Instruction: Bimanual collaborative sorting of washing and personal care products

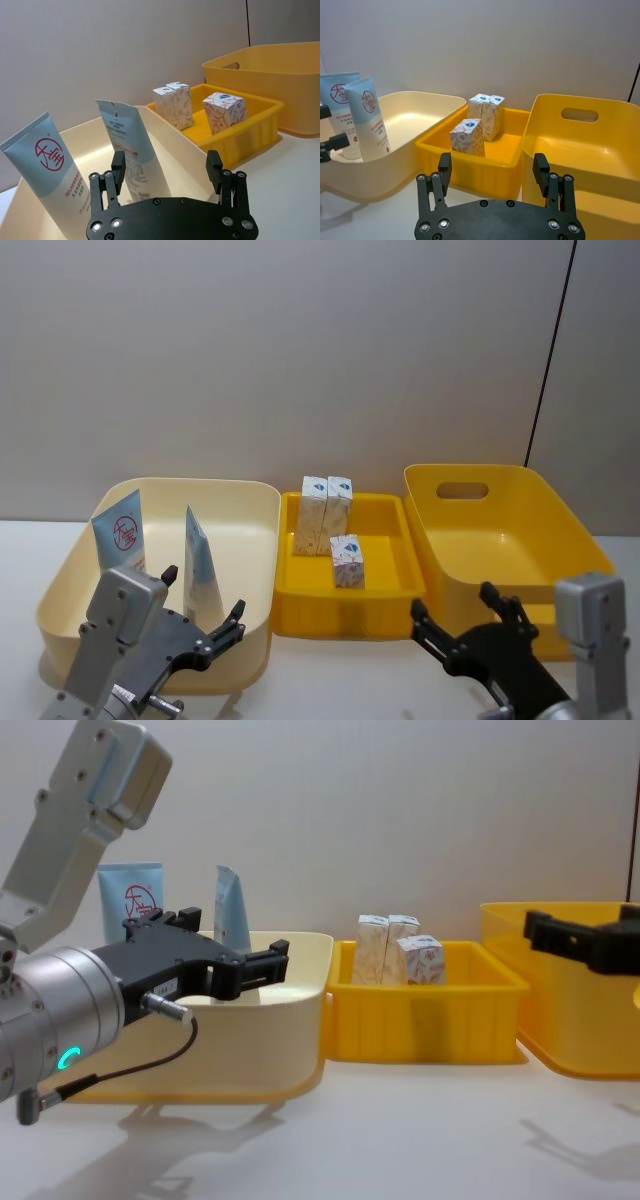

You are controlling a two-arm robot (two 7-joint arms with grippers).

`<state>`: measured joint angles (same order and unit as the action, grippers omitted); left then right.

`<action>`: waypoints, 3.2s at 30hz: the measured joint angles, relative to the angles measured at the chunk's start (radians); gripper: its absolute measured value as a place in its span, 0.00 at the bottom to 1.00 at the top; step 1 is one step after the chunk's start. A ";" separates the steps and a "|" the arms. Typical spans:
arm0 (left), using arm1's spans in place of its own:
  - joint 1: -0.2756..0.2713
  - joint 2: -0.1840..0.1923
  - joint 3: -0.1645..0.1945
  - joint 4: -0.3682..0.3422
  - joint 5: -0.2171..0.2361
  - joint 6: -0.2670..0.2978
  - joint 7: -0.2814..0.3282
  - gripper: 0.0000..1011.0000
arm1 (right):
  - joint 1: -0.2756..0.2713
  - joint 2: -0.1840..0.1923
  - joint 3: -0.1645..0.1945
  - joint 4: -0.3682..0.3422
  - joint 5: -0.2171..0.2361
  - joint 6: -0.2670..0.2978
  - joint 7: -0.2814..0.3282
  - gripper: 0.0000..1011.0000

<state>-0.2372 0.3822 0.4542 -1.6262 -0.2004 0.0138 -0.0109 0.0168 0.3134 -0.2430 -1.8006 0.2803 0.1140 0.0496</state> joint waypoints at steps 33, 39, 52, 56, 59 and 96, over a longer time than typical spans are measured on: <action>0.000 0.000 0.000 0.000 0.000 0.000 0.000 0.99 | 0.419 -0.202 -0.117 0.142 -0.084 0.638 -0.182 1.00; 0.000 0.000 0.000 0.000 0.000 0.000 0.000 0.99 | 0.481 -0.221 -0.135 0.213 -0.095 0.666 -0.180 1.00; 0.000 0.000 0.000 0.000 0.000 0.000 0.000 0.99 | 0.577 -0.280 -0.147 0.364 -0.102 0.708 -0.173 1.00; 0.000 0.000 0.000 0.000 0.000 0.000 0.000 0.99 | 0.593 -0.298 -0.144 0.405 -0.103 0.711 -0.177 1.00; 0.000 0.000 0.000 0.000 0.000 0.000 0.000 0.99 | 0.603 -0.311 -0.142 0.436 -0.105 0.710 -0.183 1.00; 0.000 0.000 0.000 0.000 0.000 0.000 0.000 0.99 | 0.656 -0.403 -0.133 0.644 -0.158 0.622 -0.252 0.94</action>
<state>-0.2372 0.3821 0.4542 -1.6262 -0.2004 0.0138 -0.0109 0.6732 -0.0898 -0.3762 -1.1569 0.1224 0.7359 -0.2024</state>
